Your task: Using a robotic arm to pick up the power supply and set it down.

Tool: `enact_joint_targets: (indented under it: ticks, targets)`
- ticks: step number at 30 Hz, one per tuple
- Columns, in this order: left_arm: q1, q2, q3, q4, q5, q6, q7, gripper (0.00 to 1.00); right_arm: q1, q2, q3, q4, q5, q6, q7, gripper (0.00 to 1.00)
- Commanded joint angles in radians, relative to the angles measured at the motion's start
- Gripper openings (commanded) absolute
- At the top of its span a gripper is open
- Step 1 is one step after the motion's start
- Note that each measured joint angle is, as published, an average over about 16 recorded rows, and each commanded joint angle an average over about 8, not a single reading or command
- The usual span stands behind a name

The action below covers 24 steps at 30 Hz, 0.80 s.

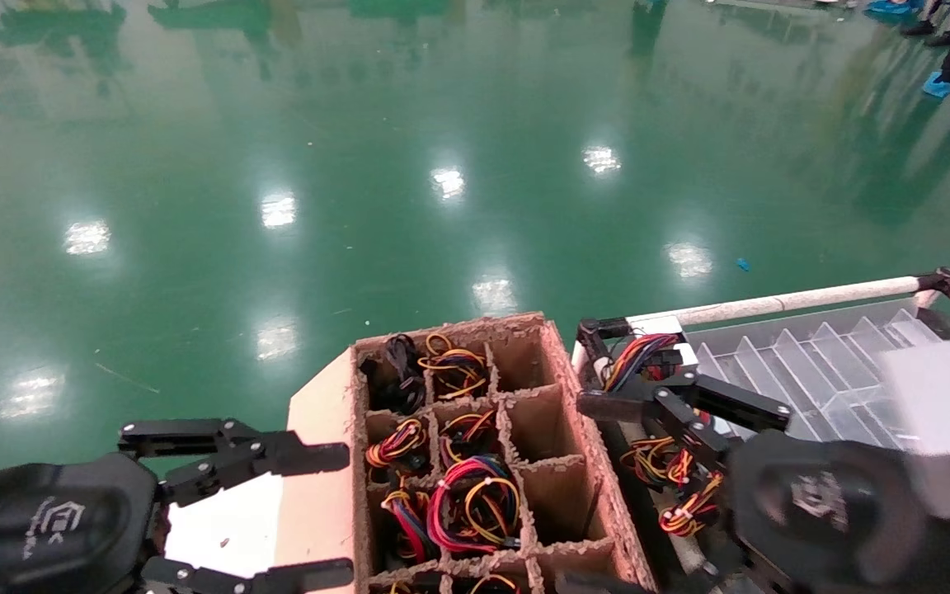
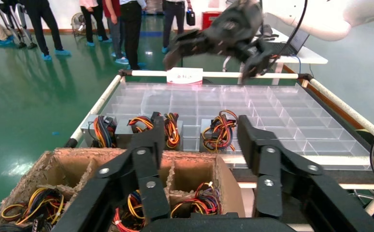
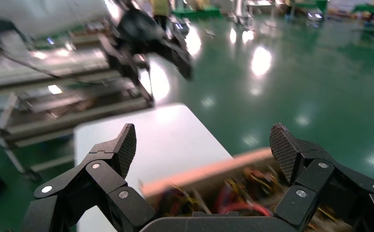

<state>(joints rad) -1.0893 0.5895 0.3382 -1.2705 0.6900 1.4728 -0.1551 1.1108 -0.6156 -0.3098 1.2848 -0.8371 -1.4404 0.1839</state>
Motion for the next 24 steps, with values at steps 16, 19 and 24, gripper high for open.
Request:
enact_joint_targets:
  ticks: [16, 19, 24]
  targets:
    - [0.000, 0.000, 0.000, 0.000, 0.000, 0.000, 0.000, 0.00, 0.179, -0.146, -0.192, 0.009, -0.434, 0.096, 0.051, 0.22]
    - [0.000, 0.000, 0.000, 0.000, 0.000, 0.000, 0.000, 0.00, 0.216, -0.189, -0.232, -0.008, -0.510, 0.097, 0.056, 0.01]
    - [0.000, 0.000, 0.001, 0.000, 0.000, 0.000, 0.000, 0.00, 0.261, -0.261, -0.279, -0.054, -0.599, 0.110, 0.053, 0.00]
